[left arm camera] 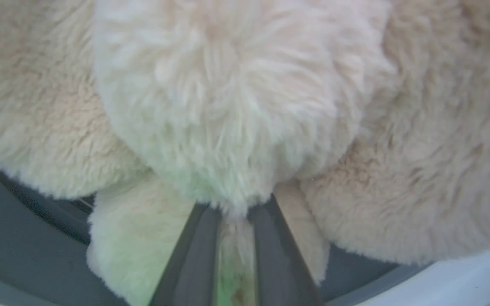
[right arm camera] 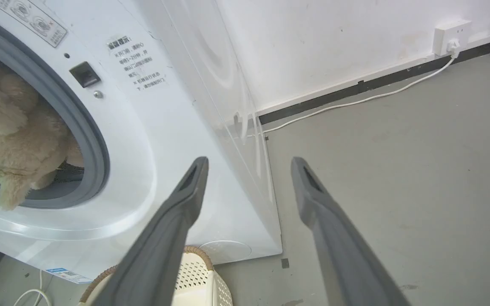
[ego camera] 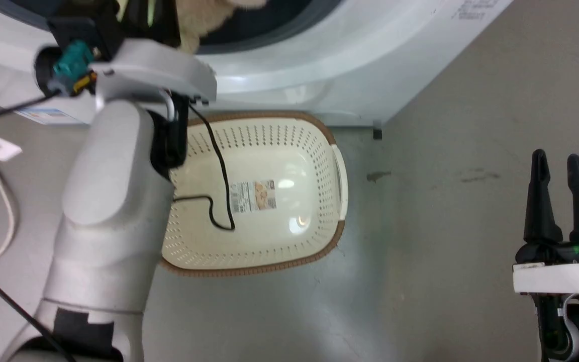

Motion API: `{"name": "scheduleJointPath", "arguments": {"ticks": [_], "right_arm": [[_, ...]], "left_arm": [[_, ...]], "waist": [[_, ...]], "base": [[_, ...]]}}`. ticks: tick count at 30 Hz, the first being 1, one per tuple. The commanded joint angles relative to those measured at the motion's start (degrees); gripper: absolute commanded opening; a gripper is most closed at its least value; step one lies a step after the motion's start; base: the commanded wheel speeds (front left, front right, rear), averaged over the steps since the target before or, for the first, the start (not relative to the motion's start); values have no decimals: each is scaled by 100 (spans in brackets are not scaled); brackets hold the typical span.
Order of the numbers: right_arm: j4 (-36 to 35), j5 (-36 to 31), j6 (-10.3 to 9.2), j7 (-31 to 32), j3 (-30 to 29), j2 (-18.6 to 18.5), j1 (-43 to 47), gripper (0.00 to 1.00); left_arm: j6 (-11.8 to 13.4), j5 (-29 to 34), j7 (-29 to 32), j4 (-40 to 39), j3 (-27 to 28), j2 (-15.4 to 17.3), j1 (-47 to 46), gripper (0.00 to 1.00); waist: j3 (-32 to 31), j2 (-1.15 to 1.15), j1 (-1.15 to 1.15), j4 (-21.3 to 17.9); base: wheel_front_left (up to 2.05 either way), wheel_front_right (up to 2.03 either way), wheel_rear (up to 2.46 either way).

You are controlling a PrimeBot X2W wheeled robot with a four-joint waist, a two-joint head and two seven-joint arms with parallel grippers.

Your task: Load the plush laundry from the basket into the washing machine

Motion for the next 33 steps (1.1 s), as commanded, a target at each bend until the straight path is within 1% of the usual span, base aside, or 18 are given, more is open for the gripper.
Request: {"name": "scheduleJointPath", "arguments": {"ticks": [1,7,16,27,33], "right_arm": [[-30,53,5,-47,-7,-5,-86,100],[-53,127,5,-106,60,-5,-204,100],[-79,237,5,-195,276,-5,-258,100],[-267,292,5,-237,451,-5,-226,100],[-340,341,5,-246,522,-5,-202,100]], "left_arm": [[-34,99,-39,-31,44,16,-252,0],[-73,346,-39,45,146,157,-965,0],[-117,687,0,382,104,605,-2100,0],[-180,1125,624,435,-138,1198,-3503,0],[-222,1207,892,370,-153,1450,-4095,0]], "waist": [[316,0,-1,-142],[804,0,-1,-283],[1399,0,-1,-504],[2144,0,-1,-686],[2485,0,-1,-807]], "base": [[0,0,0],[0,0,0],[0,0,0],[0,0,0],[0,0,0]]}}
